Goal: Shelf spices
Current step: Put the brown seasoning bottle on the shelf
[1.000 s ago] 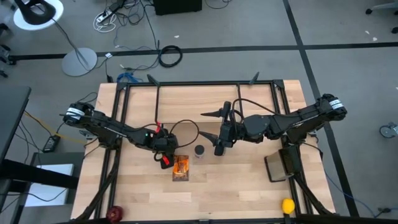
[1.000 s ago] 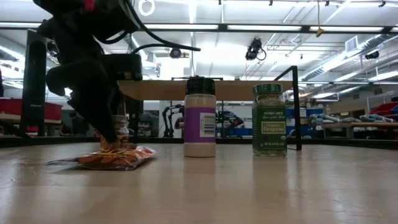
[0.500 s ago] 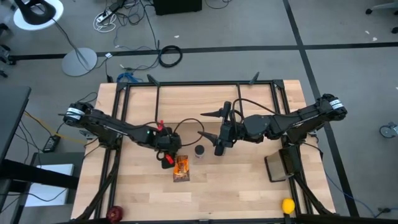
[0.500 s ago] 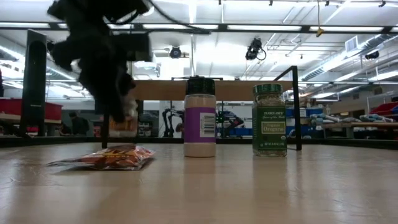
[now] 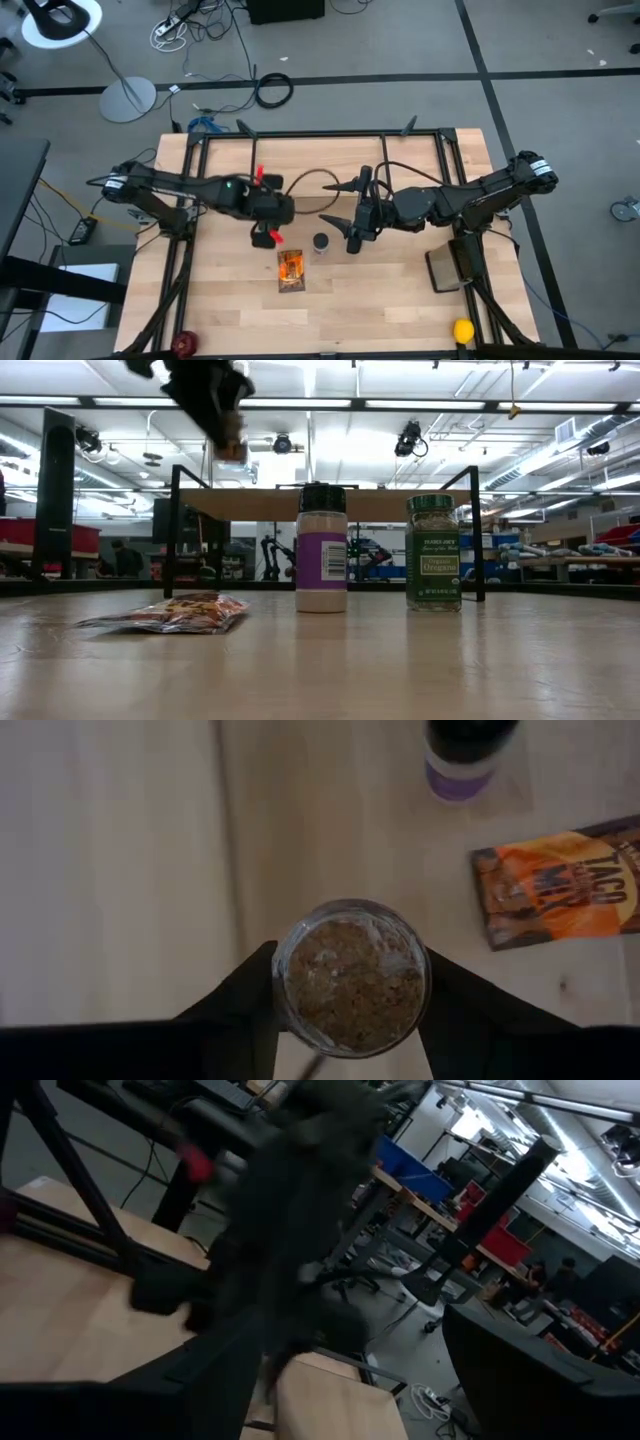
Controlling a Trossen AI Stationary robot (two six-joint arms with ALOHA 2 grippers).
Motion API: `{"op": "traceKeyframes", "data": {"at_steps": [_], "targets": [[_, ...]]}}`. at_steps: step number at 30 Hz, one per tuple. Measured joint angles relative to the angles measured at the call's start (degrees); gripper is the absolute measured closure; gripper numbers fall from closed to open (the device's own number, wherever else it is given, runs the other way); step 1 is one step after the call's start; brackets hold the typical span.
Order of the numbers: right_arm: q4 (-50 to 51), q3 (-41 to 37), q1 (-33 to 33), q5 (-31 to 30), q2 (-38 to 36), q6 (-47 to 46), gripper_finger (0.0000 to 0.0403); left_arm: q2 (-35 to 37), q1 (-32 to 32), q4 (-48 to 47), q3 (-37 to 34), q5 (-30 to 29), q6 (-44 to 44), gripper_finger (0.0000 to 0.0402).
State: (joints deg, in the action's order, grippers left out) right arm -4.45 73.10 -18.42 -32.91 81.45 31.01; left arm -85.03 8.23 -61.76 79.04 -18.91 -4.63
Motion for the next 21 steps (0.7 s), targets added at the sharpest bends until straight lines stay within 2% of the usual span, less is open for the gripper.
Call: {"op": "traceKeyframes", "data": {"at_steps": [4, 11, 21], "targets": [[-0.05, 0.0, -0.26, -0.04, 0.0, 0.12, 0.0099, 0.02, -4.8, -2.93, 2.95, -0.16, -6.19, 0.0226], [-0.5, 0.0, -1.59, -0.04, 0.0, 1.78, 0.0099, 0.0, -16.77, -4.6, 3.17, 0.68, -13.5, 0.0226], [-2.42, 0.0, -3.31, -0.05, 0.0, 3.8, 0.0099, 0.0, -33.34, -0.62, 3.17, 13.26, -26.33, 0.0226]]}}
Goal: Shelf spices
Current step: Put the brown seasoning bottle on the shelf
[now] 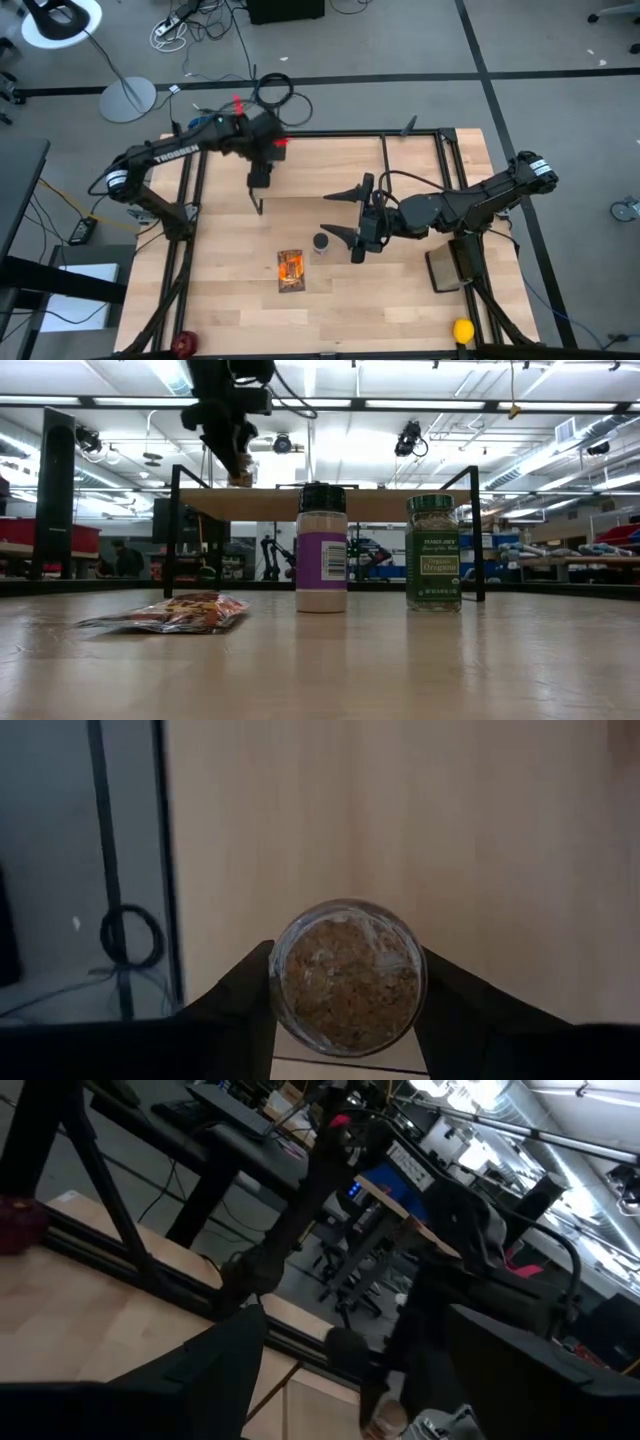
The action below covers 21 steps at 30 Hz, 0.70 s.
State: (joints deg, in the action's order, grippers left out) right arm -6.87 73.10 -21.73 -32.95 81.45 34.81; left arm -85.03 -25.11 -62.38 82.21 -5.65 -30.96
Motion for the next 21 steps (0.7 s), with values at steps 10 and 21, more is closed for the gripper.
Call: {"op": "traceKeyframes", "data": {"at_steps": [10, 21], "targets": [[0.05, 0.0, 0.01, -0.02, 0.0, 0.18, 0.0099, -0.59, -12.29, 2.46, 0.0, 15.37, -11.74, 0.0226], [0.03, 0.0, 0.03, -0.02, 0.0, 0.31, 0.0099, -3.5, -16.9, 1.55, -0.02, 19.41, -16.0, 0.0226]]}}
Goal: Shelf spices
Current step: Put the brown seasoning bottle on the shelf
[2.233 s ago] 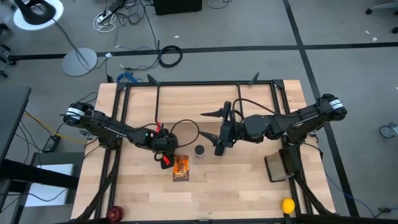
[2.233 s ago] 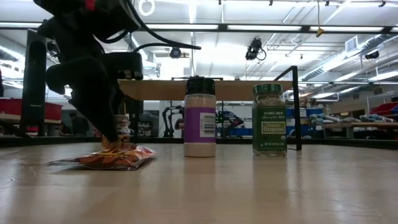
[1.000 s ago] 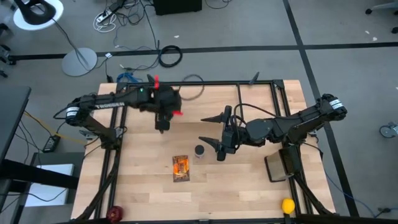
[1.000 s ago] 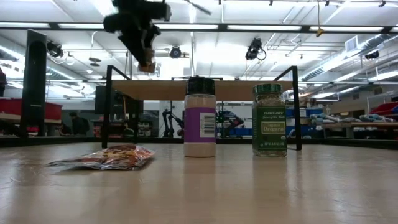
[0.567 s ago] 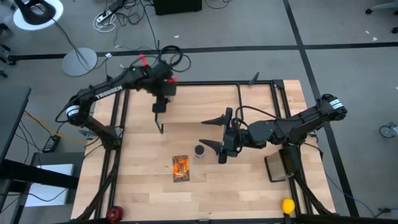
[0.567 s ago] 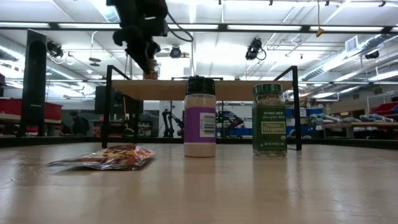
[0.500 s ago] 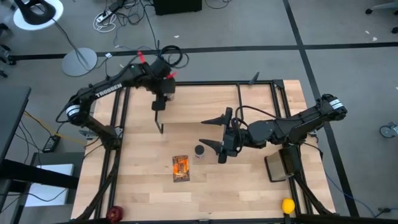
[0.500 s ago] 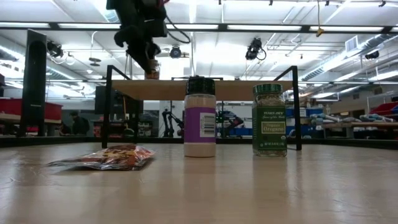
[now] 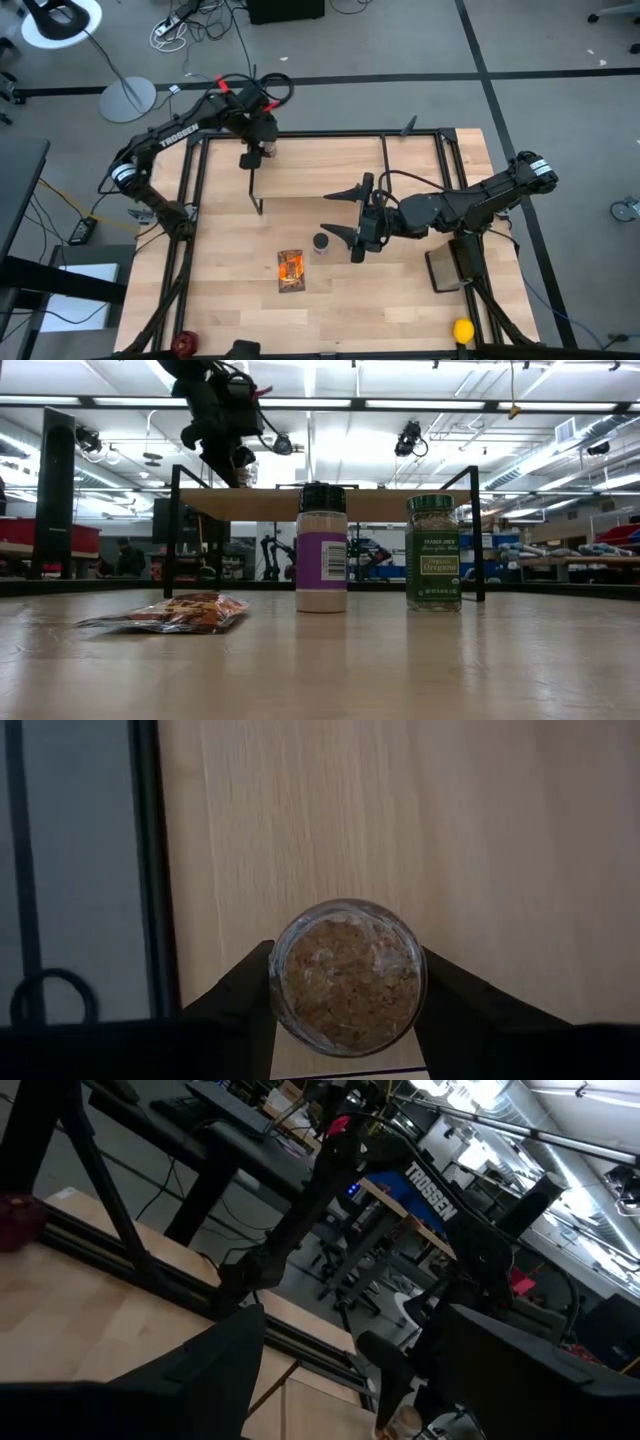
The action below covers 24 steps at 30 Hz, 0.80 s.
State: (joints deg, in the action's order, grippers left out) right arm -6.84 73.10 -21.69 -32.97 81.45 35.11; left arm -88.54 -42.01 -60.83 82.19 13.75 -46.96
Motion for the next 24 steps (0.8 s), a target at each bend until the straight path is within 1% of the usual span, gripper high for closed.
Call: {"op": "traceKeyframes", "data": {"at_steps": [7, 14, 16, 21, 24], "targets": [[-0.4, 0.0, 0.0, -0.02, 0.0, 0.04, 0.0099, -3.65, -0.04, -0.42, 0.37, 1.1, 0.24, 0.0226], [-0.36, 0.0, 0.0, 0.0, 0.0, 0.04, 0.0099, -4.03, -0.01, -0.51, 1.53, 0.46, 3.0, 0.0225], [-0.36, 0.0, 0.0, 0.0, 0.0, 0.04, 0.0099, -4.19, 0.01, -1.09, 2.27, -0.29, 5.28, 0.0208], [-0.35, 0.0, 0.0, 0.0, 0.0, 0.04, 0.0099, -4.39, -0.01, -1.34, 3.89, -3.49, 8.69, 0.0143], [-0.34, 0.0, 0.0, 0.0, 0.0, 0.04, 0.0099, -4.32, -0.01, -2.88, 4.45, -4.15, 9.22, 0.0124]]}}
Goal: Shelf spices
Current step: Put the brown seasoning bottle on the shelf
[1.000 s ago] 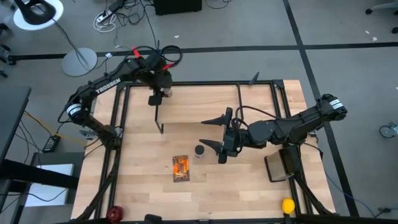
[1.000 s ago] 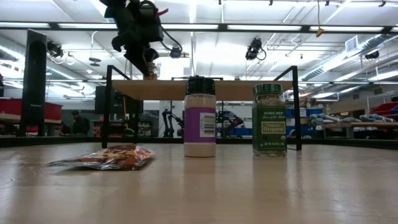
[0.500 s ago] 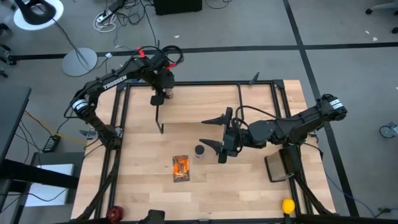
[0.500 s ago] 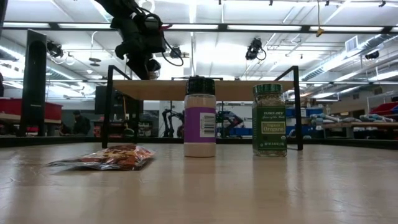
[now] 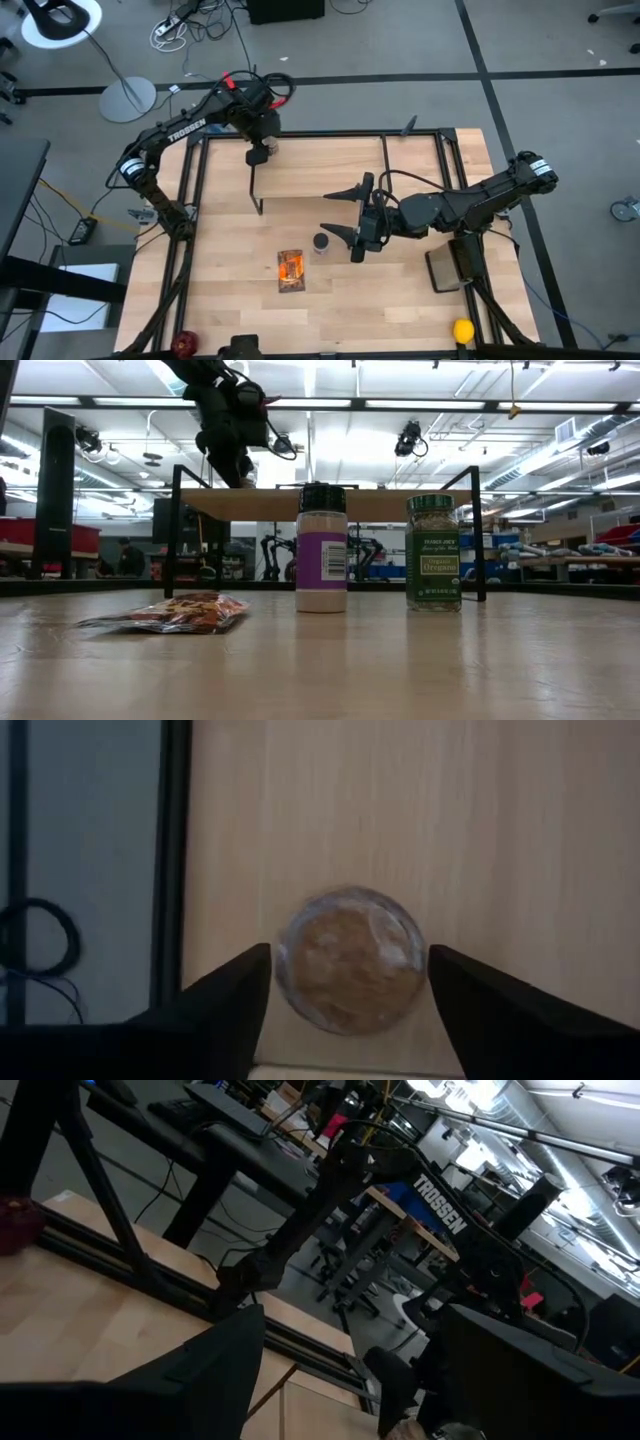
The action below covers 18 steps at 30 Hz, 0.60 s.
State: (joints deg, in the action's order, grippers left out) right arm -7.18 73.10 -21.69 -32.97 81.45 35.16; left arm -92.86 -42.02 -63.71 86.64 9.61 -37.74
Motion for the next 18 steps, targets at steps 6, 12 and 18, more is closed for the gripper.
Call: {"op": "traceKeyframes", "data": {"at_steps": [6, 12, 18], "targets": [[0.0, 0.0, 0.0, 0.0, 0.0, -0.02, 0.0099, 0.04, 0.06, -1.61, 0.51, 0.13, 2.31, 0.012], [0.02, 0.0, 0.0, 0.0, 0.0, -0.02, 0.0099, 0.11, 0.11, -2.05, 0.51, 0.65, 3.43, 0.0118], [0.02, 0.0, 0.07, 0.0, 0.0, -0.04, 0.0099, 1.5, 0.13, -1.07, 0.54, 1.68, 4.04, 0.0118]]}}
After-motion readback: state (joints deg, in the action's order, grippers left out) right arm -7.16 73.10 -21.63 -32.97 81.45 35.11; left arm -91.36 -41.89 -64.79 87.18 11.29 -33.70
